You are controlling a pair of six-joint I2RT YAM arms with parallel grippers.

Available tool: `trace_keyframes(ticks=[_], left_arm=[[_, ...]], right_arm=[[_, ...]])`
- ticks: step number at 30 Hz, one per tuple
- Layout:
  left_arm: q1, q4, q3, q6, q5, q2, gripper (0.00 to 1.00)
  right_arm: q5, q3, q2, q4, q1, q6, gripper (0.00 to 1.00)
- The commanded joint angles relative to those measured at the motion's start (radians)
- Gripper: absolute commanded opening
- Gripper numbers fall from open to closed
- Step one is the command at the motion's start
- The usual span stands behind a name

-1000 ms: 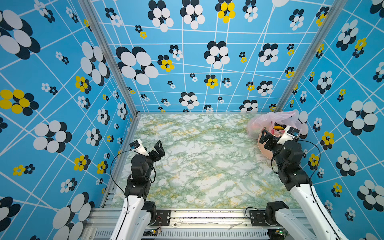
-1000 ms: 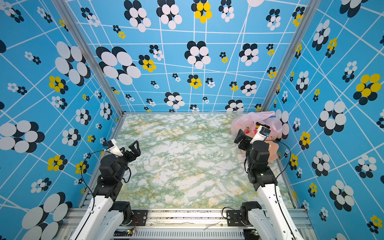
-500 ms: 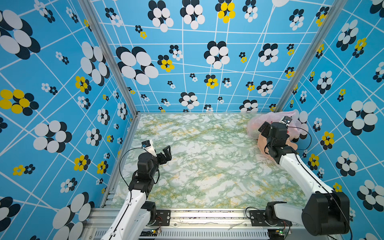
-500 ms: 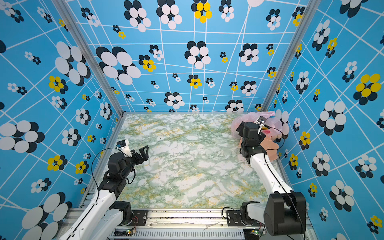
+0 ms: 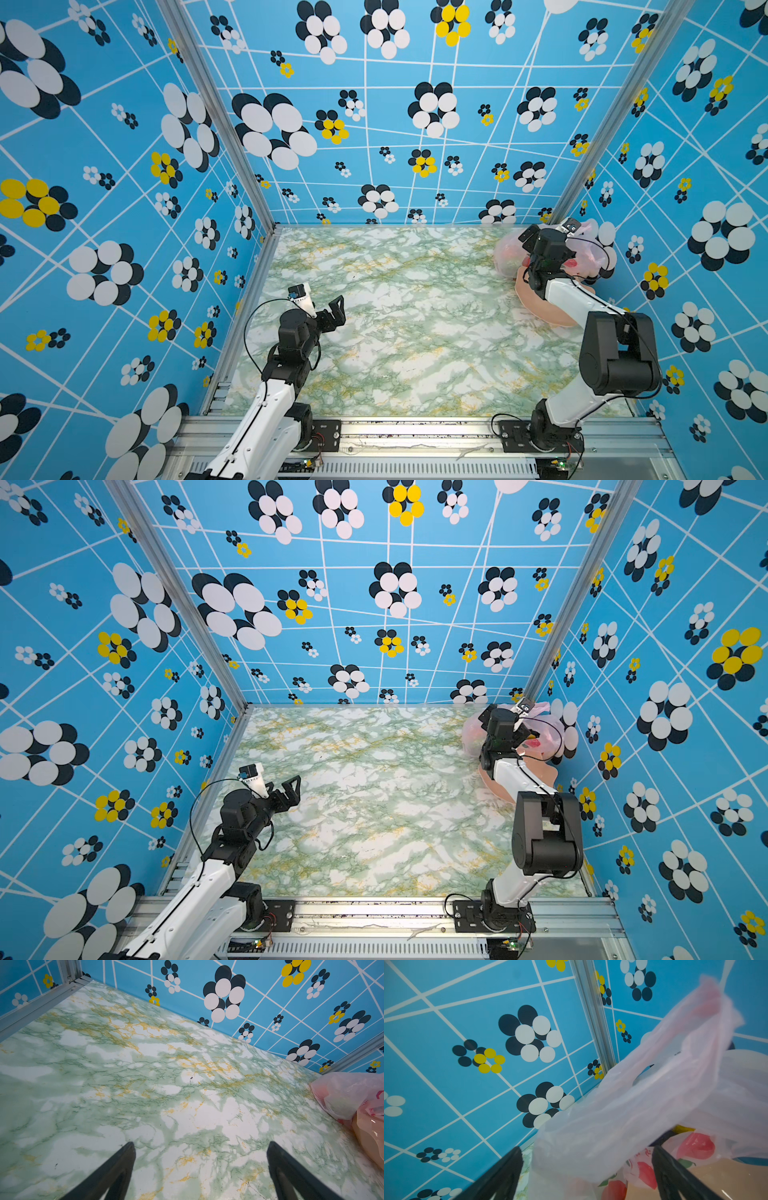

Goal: Take the fake fruits out of the plastic bag
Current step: 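Reach the right gripper to the pink bag's handle and grasp it, then lift the pink bag to table centre with right gripper while left arm reaches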

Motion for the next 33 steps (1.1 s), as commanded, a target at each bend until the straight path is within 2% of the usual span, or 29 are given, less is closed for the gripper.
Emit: trace_keyframes(ticks=[1,8,11,19,24,29,33], left_arm=[[-0.009,0.055,-0.018,0.027,0.0,0.026,0.99],[-0.014,0.076,-0.021,0.037,-0.012,0.062,0.99],[-0.016,0.079,-0.024,0.042,-0.024,0.061,0.99],[-0.02,0.092,-0.035,0.045,-0.042,0.044,0.99],[-0.02,0.109,-0.046,0.04,-0.049,0.04,0.99],[-0.02,0.105,-0.055,0.04,-0.061,0.014,0.99],[-0.019,0.107,-0.063,0.04,-0.067,0.002,0.99]], right_arm=[[-0.014,0.086,0.066,0.035,-0.022,0.003,0.99],[-0.048,0.264,0.224,-0.019,-0.056,0.009,0.98],[-0.09,0.345,0.283,-0.057,-0.059,-0.002,0.91],[-0.273,0.504,0.379,-0.129,-0.052,-0.019,0.39],[-0.378,0.597,0.425,-0.153,-0.012,-0.011,0.15],[-0.427,0.682,0.463,-0.195,0.057,-0.062,0.05],[-0.479,0.735,0.477,-0.21,0.094,-0.059,0.03]])
